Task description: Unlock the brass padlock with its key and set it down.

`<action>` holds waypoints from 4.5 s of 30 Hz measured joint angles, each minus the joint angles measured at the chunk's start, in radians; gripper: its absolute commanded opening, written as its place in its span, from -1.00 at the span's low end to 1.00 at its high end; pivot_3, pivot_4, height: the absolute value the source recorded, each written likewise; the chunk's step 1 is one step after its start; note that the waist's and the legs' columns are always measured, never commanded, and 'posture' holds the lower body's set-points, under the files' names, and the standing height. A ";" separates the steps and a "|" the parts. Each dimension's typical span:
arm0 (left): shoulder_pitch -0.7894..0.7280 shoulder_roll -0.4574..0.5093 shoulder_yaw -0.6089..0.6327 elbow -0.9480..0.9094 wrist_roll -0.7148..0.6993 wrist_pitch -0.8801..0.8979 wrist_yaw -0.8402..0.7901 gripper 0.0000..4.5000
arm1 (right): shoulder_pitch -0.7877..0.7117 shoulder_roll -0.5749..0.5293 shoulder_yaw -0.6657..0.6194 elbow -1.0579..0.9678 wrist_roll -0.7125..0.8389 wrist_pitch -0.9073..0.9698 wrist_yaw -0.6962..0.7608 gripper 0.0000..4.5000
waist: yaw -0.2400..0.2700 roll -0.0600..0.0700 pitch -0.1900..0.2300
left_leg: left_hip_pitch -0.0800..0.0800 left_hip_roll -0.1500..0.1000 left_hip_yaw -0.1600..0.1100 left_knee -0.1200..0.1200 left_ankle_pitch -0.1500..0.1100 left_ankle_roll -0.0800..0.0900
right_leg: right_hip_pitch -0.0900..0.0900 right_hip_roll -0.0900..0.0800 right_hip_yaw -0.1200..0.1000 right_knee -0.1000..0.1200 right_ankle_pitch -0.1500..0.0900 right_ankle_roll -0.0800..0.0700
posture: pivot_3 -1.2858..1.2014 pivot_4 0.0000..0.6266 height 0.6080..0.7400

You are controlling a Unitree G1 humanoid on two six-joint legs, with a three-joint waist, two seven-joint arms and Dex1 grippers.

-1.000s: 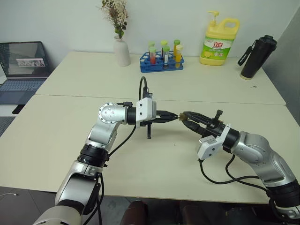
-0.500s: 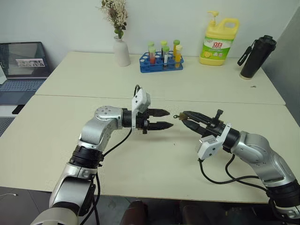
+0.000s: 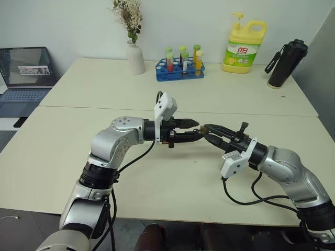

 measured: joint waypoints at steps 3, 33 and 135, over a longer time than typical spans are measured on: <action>-0.002 -0.018 -0.003 0.001 0.006 -0.004 0.003 0.14 | 0.000 0.000 0.000 -0.003 0.005 0.001 0.003 -0.58 | 0.000 0.000 0.000 | 0.000 0.000 0.000 0.000 0.000 0.000 | 0.000 0.000 0.000 0.000 0.000 0.000 | 0.03 -0.52 1.00; -0.009 -0.031 -0.017 0.032 -0.008 -0.010 -0.020 -0.93 | 0.002 0.001 0.001 -0.009 0.051 0.024 0.043 -0.24 | 0.000 0.000 0.000 | 0.000 0.000 0.000 0.000 0.000 0.000 | 0.000 0.000 0.000 0.000 0.000 0.000 | 0.03 -0.52 1.00; 0.062 -0.054 -0.049 0.155 0.014 0.100 0.043 -0.93 | 0.193 -0.207 -0.225 -0.357 0.901 0.927 0.521 0.64 | 0.013 0.000 0.000 | -0.001 0.000 -0.003 0.000 -0.002 0.005 | 0.001 0.000 -0.002 -0.003 0.000 0.000 | 0.03 -0.52 1.00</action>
